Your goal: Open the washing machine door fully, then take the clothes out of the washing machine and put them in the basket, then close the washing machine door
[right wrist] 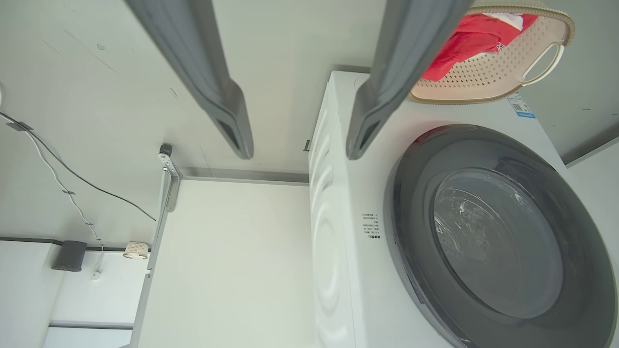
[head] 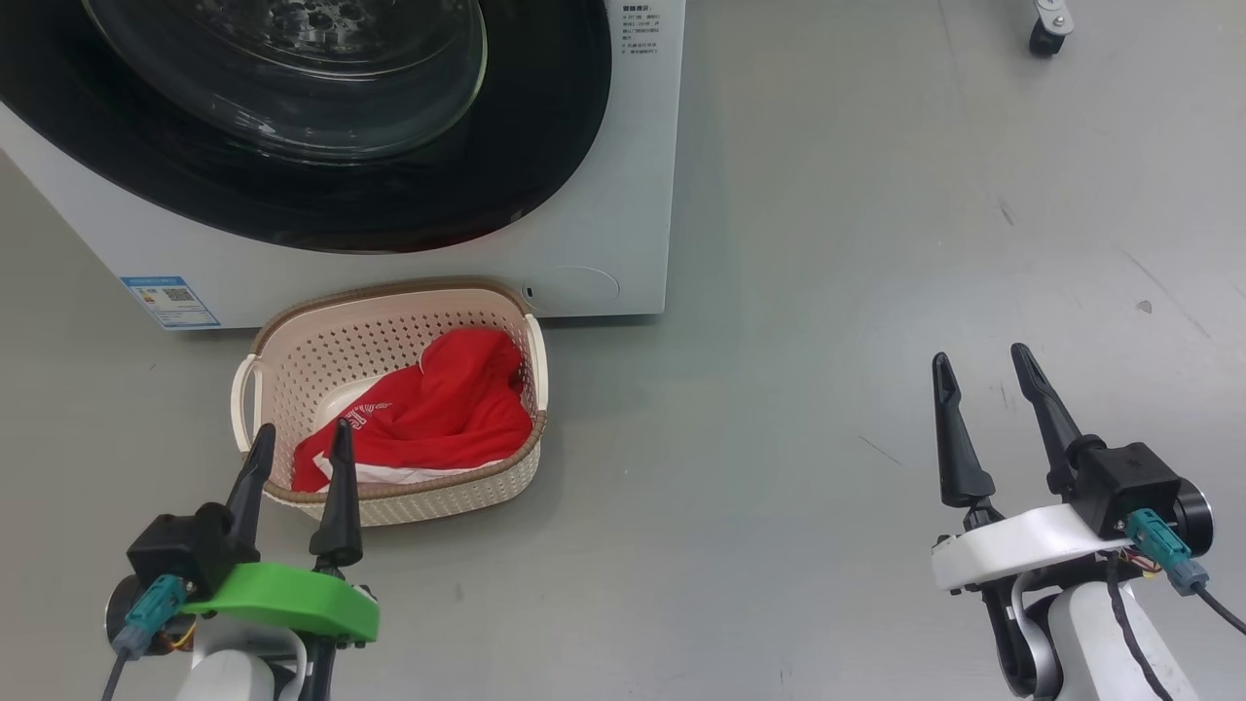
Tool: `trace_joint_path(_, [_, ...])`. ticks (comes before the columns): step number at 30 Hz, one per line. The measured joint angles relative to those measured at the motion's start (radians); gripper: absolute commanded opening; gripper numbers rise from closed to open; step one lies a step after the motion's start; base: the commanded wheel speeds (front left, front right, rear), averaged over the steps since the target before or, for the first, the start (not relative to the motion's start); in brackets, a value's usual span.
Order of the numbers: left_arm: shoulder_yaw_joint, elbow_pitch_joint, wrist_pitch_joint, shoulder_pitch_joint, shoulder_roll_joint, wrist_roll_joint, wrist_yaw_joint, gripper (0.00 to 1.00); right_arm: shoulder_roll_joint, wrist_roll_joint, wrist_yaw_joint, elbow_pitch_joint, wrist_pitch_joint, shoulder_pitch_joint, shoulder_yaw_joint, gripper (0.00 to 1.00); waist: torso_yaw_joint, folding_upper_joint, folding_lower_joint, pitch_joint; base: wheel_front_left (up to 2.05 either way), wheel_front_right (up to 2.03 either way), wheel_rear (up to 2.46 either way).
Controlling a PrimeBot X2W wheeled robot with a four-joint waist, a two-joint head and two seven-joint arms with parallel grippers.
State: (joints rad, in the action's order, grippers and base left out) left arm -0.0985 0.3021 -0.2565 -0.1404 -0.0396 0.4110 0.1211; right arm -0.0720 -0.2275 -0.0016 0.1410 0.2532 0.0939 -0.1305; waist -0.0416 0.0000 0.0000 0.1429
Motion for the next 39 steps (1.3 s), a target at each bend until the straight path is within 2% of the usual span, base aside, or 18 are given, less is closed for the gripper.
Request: trace_joint_path(39, [-0.005,-0.004,0.000,0.000,0.000,0.038,0.000,1.00,0.006,0.031,0.009,0.001,0.000,0.000,0.017,1.00,0.003,0.0000,0.0000,-0.001,0.00,0.00,0.00])
